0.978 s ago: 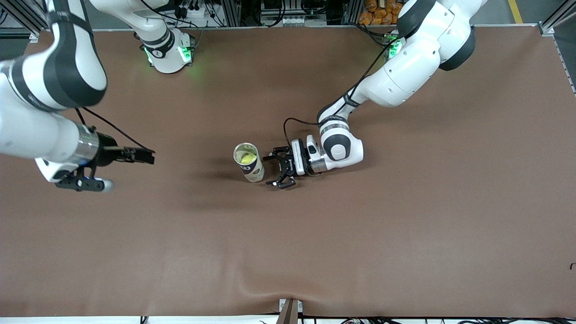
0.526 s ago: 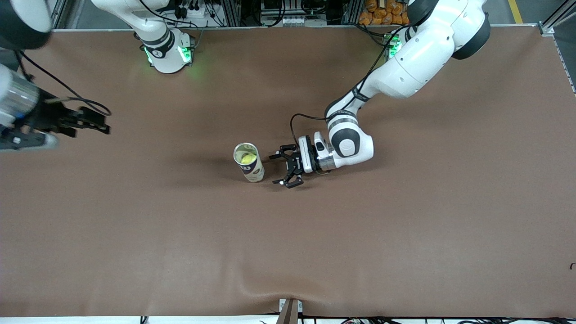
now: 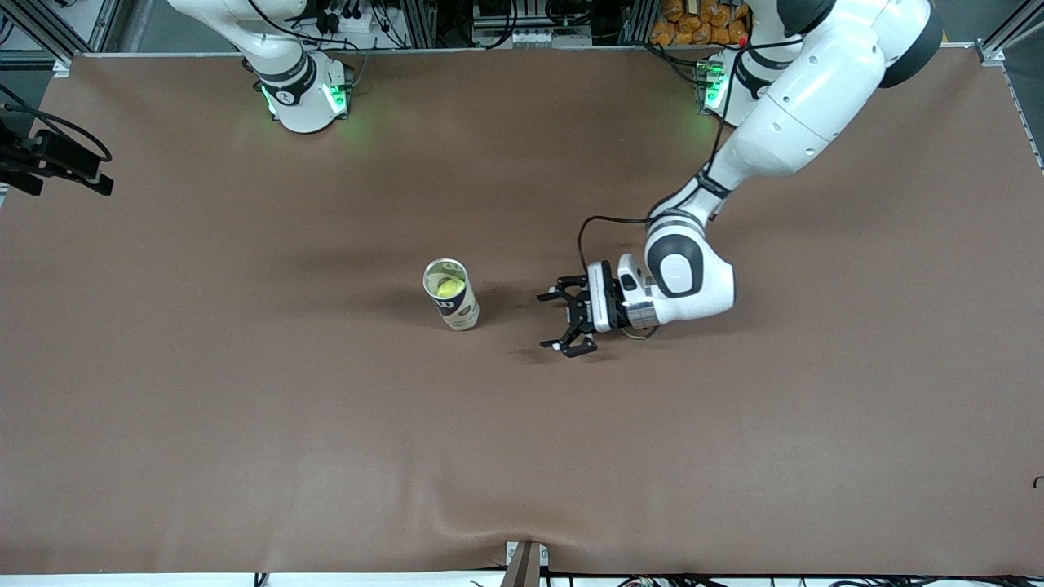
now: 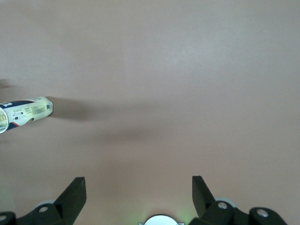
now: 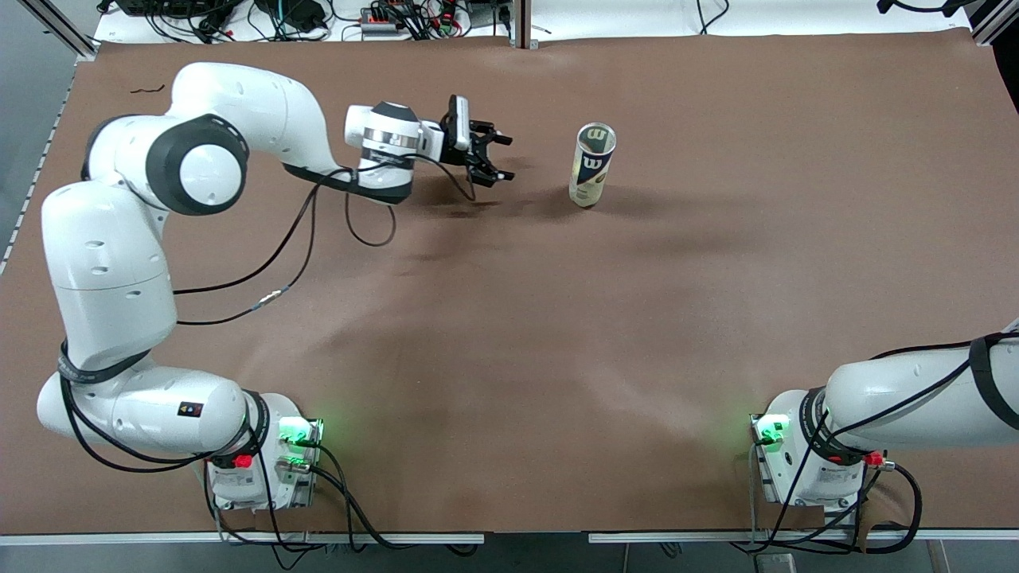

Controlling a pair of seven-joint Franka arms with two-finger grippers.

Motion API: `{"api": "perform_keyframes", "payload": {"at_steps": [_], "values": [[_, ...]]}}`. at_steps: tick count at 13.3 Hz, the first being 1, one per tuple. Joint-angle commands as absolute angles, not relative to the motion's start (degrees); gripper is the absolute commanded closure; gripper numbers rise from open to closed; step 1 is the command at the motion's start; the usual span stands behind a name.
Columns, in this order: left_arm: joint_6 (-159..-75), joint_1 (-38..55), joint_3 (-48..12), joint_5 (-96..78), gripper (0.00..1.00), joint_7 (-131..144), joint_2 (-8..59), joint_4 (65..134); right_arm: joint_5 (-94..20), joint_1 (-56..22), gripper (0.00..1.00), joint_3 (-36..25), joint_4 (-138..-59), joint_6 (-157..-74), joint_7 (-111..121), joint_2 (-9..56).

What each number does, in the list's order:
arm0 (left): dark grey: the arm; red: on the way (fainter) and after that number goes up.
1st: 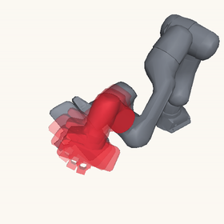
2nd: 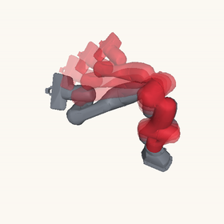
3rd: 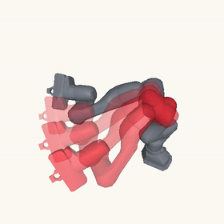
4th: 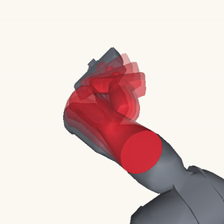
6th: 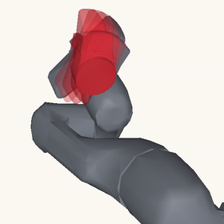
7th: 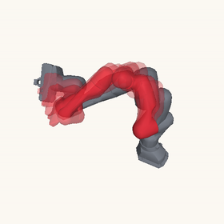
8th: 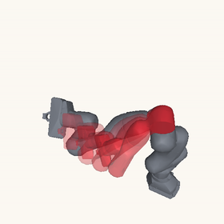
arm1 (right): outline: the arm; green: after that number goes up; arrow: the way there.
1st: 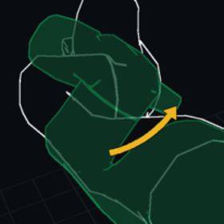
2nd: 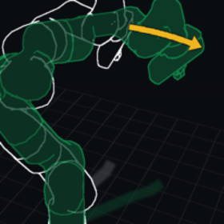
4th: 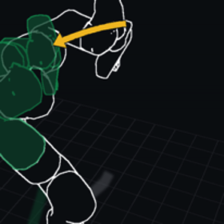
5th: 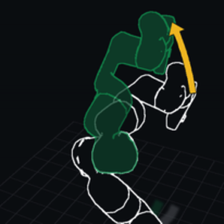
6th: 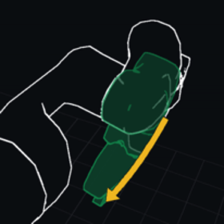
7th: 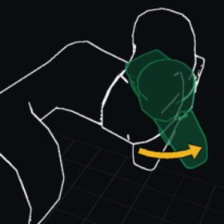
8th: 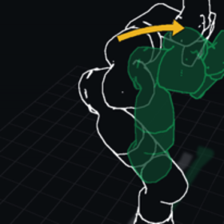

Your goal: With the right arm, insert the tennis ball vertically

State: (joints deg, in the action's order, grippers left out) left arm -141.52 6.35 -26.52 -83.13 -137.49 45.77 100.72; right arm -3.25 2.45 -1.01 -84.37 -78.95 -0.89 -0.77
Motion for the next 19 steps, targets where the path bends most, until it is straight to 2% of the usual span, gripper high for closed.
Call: {"api": "perform_keyframes", "payload": {"at_steps": [1, 6, 14, 19], "values": [[-139.8, 3.3, -27.1, -77.6, 0.0, -135.4, 43.5, 103.8, 1.5, 3.4, 0.0, 2.6, -83.3, -78.0, -3.3, -0.5], [-135.1, -3.9, -27.0, -59.5, 0.0, -125.2, 42.0, 104.3, 1.2, 3.3, 0.0, 2.1, -83.8, -81.0, -2.7, -0.5], [-124.9, -10.0, -26.6, -21.2, 0.0, -88.2, 31.8, 103.2, -0.8, 3.1, 0.0, 1.1, -84.0, -81.2, -2.6, 0.1], [-115.0, -12.3, -26.5, -9.8, 0.0, -71.5, 29.4, 100.2, -1.2, 3.3, 0.0, 1.0, -84.0, -81.1, -2.6, 0.3]]}}
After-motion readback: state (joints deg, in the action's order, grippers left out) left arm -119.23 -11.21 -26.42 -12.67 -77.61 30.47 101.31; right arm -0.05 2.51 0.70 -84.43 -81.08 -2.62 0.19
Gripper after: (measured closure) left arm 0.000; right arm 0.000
